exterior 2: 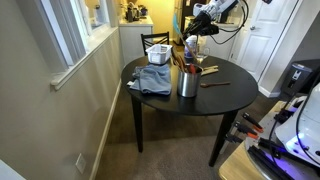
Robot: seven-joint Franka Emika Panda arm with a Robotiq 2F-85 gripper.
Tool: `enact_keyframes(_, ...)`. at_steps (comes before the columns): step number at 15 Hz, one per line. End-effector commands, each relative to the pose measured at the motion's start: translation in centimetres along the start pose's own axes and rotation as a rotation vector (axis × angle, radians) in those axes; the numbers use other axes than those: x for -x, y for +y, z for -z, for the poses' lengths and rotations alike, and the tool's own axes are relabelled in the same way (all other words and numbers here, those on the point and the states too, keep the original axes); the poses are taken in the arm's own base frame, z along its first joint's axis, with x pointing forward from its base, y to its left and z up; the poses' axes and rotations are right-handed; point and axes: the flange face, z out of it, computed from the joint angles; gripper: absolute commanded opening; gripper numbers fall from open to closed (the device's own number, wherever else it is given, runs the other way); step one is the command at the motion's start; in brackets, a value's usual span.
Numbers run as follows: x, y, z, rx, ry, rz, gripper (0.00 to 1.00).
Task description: Put the blue ladle inside the silver tin
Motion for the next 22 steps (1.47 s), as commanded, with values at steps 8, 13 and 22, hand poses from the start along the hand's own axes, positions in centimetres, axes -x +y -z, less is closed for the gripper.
enact_keyframes(8, 2.7, -2.1, -2.8, 0.014, 0.166, 0.08, 0.05)
enact_keyframes(13, 5.0, -3.2, -3.6, 0.027, 0.169, 0.129, 0.05)
enact_keyframes(22, 7.8, -4.0, -3.5, 0.106, 0.138, 0.178, 0.05)
